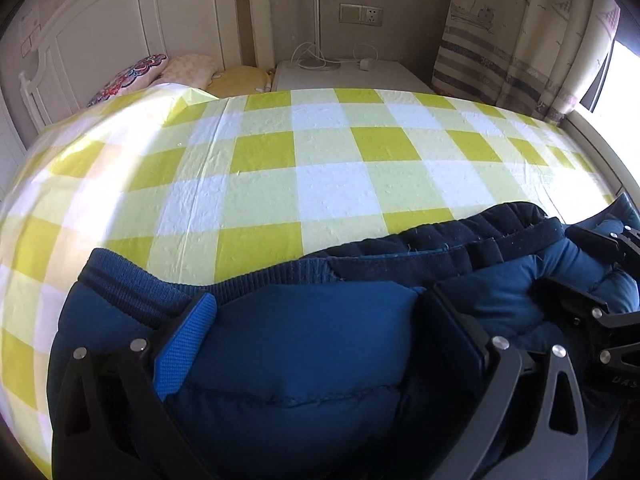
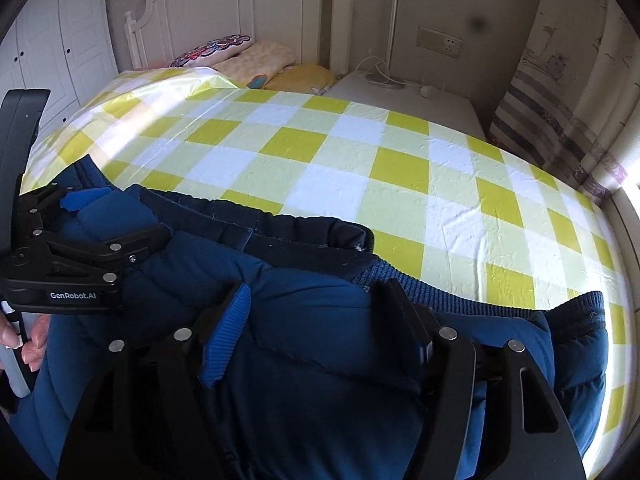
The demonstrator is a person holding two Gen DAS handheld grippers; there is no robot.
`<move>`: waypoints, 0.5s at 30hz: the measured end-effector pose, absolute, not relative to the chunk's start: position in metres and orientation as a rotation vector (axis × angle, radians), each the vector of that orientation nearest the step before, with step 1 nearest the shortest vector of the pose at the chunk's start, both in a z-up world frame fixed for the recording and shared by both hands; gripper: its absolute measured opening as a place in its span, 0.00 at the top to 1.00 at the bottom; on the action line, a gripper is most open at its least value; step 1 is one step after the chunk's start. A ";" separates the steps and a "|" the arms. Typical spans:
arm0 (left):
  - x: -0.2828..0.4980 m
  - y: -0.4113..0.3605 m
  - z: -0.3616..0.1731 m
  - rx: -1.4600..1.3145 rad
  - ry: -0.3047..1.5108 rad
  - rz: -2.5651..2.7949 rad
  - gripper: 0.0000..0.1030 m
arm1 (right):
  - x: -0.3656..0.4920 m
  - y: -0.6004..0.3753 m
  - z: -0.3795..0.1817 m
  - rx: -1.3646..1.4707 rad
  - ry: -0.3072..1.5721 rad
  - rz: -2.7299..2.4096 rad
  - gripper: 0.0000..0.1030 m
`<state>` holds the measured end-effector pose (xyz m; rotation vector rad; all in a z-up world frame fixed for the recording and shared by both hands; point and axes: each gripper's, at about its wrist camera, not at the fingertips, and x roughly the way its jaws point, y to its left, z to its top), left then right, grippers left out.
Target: Fold large clothes
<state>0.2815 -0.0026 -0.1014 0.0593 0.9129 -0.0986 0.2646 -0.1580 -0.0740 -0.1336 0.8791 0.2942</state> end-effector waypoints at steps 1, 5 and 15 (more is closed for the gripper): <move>0.283 -0.003 -0.101 0.056 0.912 -0.100 0.02 | 0.268 -0.156 -0.075 -0.131 0.876 0.293 0.39; 0.282 -0.002 -0.101 0.045 0.907 -0.108 0.02 | 0.265 -0.173 -0.058 -0.115 0.854 0.217 0.38; 0.282 0.001 -0.101 0.020 0.912 -0.124 0.02 | 0.265 -0.285 -0.070 0.155 0.878 0.062 0.41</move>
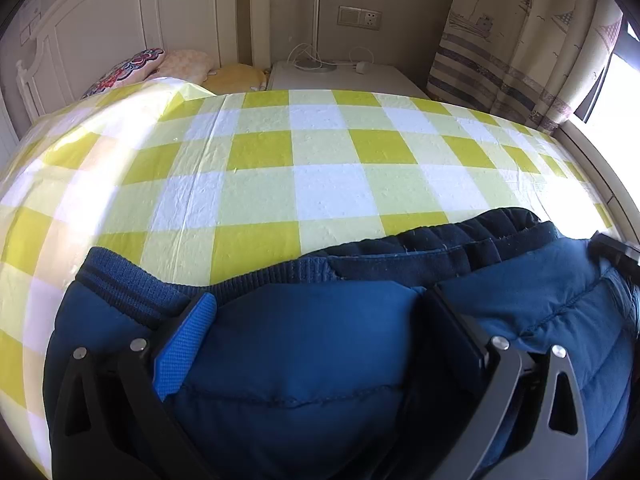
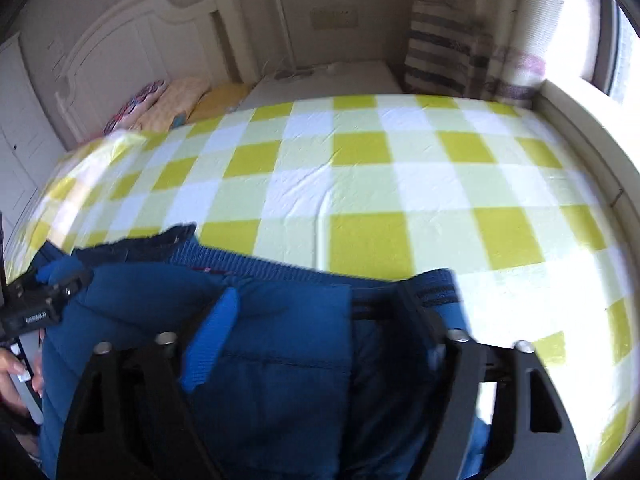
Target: Fold large clothes
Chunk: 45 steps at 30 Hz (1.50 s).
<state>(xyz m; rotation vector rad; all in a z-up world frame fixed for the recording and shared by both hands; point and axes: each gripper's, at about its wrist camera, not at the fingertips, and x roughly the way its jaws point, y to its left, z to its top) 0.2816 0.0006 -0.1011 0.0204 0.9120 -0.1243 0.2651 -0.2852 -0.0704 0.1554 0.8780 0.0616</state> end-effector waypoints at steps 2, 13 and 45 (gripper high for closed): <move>0.281 0.000 -0.101 0.021 0.911 -0.123 0.02 | 0.252 -0.298 -0.059 0.190 0.797 -0.027 0.41; 0.280 0.002 -0.102 0.017 0.916 -0.126 0.02 | 0.229 -0.250 -0.012 0.040 0.741 -0.030 0.18; 0.264 0.048 -0.071 0.096 0.845 0.108 0.02 | 0.267 -0.194 -0.086 -0.025 0.933 0.184 0.06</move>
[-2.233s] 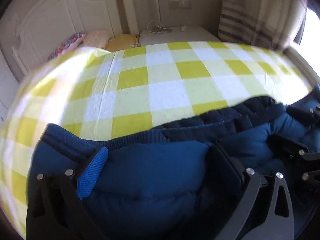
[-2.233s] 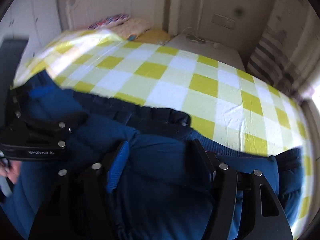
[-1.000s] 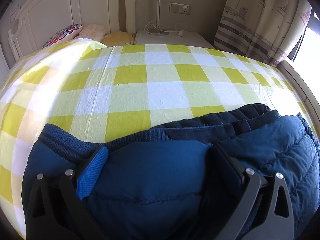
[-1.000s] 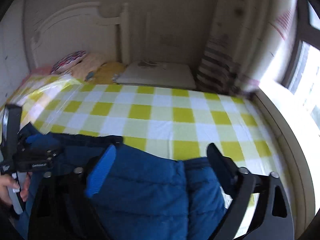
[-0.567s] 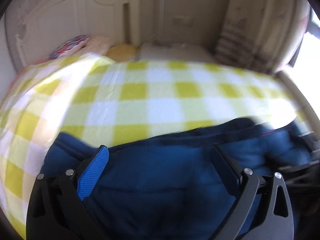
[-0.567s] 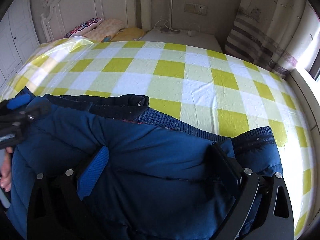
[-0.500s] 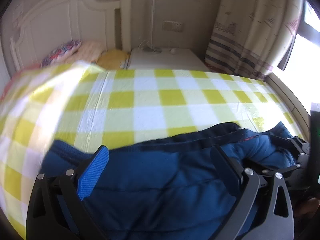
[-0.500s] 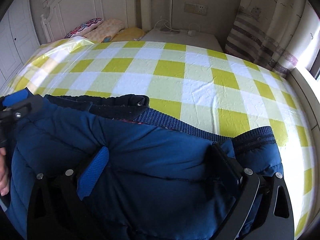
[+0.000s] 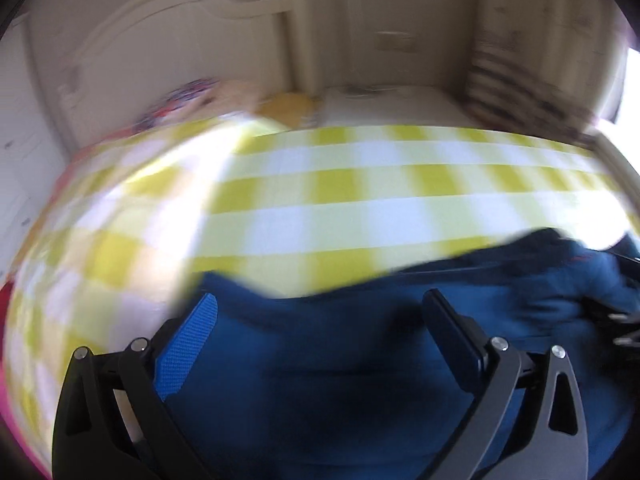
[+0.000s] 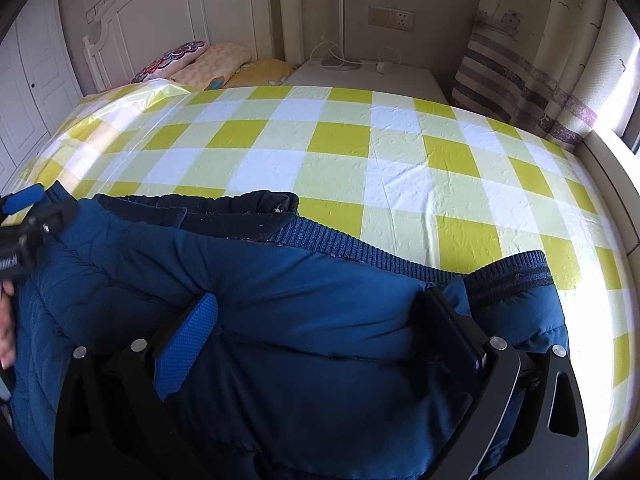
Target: Fold large clothes
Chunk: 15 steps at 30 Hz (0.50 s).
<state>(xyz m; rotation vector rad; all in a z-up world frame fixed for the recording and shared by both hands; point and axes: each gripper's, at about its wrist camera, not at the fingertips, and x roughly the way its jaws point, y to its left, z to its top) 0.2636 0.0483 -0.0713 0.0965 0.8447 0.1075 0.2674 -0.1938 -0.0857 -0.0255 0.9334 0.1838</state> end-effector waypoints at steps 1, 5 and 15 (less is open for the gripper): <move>0.269 0.070 -0.080 0.034 0.889 0.140 0.02 | 0.267 -0.194 -0.086 -0.025 0.934 0.184 0.06; 0.281 0.124 -0.104 -0.270 0.995 0.080 0.02 | 0.267 -0.193 -0.086 -0.028 0.932 0.181 0.06; 0.221 0.067 -0.038 -0.060 0.658 0.034 0.02 | 0.267 -0.192 -0.086 -0.026 0.929 0.181 0.05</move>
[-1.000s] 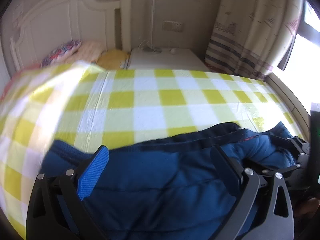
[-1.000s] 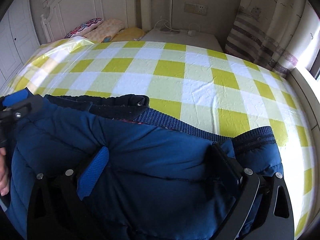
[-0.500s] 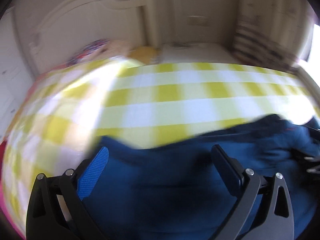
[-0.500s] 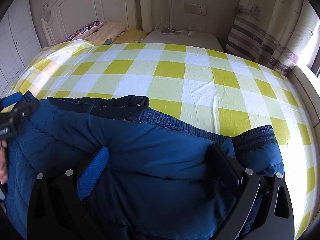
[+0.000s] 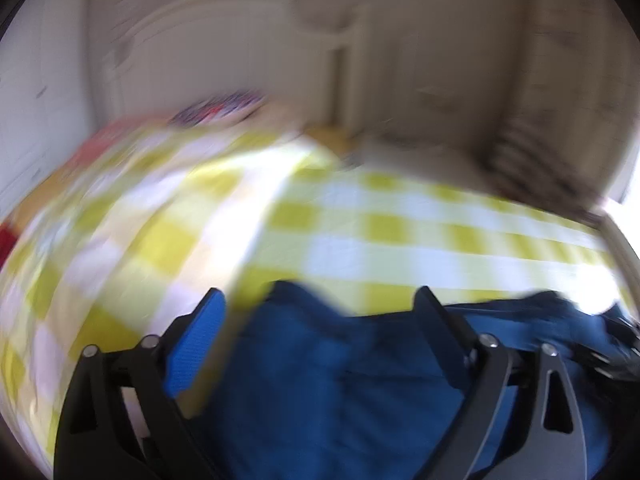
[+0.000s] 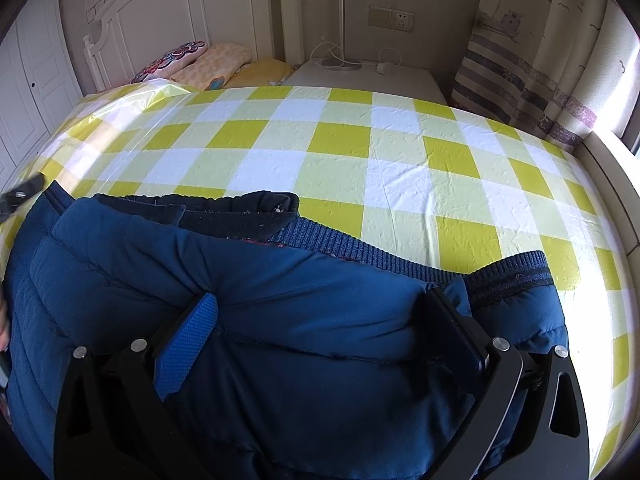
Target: Fold large clothes
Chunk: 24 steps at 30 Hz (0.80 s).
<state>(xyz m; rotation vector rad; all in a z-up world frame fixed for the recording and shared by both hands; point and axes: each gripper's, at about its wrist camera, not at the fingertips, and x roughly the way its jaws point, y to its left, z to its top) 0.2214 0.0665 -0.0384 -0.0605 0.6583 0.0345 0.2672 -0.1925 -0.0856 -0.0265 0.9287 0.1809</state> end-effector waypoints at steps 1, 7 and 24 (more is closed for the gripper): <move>0.219 0.049 -0.038 -0.030 0.681 -0.062 0.02 | 0.267 -0.192 -0.086 -0.026 0.929 0.181 0.05; 0.257 0.020 -0.094 0.001 0.950 -0.150 0.02 | 0.266 -0.193 -0.086 -0.015 0.922 0.185 0.05; 0.251 0.045 -0.093 -0.096 0.900 -0.067 0.02 | 0.201 -0.202 -0.067 -0.033 0.885 0.206 0.04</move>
